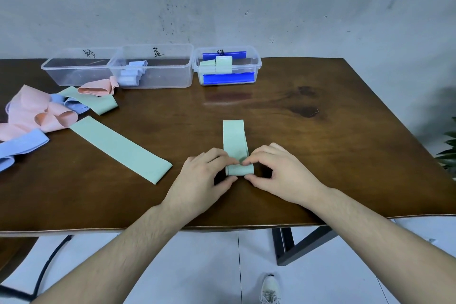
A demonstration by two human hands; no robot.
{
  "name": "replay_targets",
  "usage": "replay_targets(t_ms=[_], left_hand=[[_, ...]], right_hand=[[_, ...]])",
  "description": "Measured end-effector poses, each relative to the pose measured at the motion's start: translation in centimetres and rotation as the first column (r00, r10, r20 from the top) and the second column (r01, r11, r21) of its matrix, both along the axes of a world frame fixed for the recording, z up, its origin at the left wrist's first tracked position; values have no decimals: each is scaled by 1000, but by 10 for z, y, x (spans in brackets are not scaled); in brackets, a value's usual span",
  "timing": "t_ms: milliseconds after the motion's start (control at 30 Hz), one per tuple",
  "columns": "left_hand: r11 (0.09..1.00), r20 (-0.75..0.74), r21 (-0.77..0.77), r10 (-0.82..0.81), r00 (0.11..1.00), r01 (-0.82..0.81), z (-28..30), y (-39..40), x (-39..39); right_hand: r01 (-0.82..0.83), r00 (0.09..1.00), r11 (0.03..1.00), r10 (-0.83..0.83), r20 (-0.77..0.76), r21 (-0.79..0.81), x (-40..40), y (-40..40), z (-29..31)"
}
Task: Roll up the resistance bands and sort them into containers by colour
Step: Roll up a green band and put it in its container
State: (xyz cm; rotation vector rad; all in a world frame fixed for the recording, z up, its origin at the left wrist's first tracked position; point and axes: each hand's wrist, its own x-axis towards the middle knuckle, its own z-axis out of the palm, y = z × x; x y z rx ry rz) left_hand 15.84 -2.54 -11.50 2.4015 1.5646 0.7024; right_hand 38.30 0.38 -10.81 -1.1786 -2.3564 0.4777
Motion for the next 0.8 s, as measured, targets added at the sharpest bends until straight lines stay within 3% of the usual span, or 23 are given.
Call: replay_targets(t_ms=[433, 800], left_hand=[[1000, -37, -15, 4, 999, -5, 2, 7, -1], [999, 82, -25, 46, 996, -44, 3, 8, 1]], right_hand=[[-29, 999, 997, 27, 34, 64, -6, 1, -1], [4, 1000, 1000, -4, -19, 27, -7, 10, -3]])
